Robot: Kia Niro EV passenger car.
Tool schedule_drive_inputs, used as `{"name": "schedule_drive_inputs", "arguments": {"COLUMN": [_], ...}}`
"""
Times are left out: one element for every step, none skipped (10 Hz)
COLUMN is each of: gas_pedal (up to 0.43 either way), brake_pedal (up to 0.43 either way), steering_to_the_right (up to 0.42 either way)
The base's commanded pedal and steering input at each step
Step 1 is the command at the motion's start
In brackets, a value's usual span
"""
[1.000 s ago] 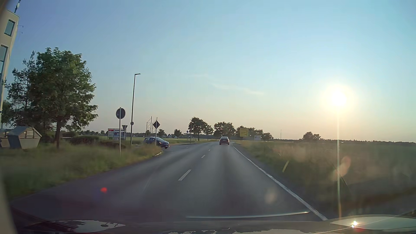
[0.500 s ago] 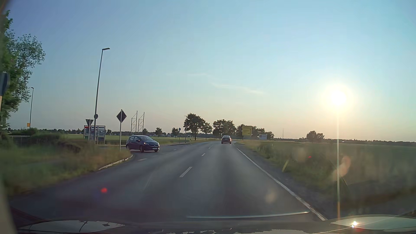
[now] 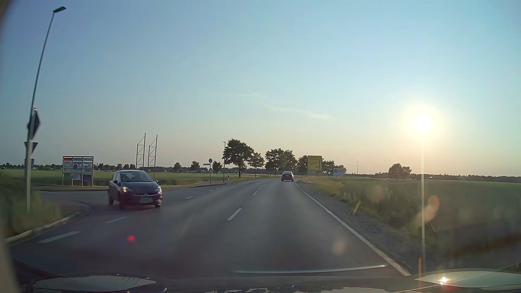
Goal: Follow the waypoints while adhering to traffic rules and regulations
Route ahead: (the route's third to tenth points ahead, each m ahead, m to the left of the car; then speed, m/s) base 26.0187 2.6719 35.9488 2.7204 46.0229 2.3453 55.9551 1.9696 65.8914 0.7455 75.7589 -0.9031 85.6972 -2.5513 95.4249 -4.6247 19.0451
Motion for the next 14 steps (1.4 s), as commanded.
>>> {"name": "schedule_drive_inputs", "arguments": {"gas_pedal": [0.189,0.189,0.189,0.189,0.189,0.189,0.189,0.189,0.189,0.189,0.189,0.189,0.189,0.189], "brake_pedal": [0.018,0.018,0.012,0.018,0.012,0.018,0.012,0.012,0.012,0.018,0.012,0.018,0.018,0.012], "steering_to_the_right": [0.002,0.002,0.002,0.002,0.003,0.003,0.004,0.005,0.006,0.008,0.010,0.011,0.011,0.011]}}
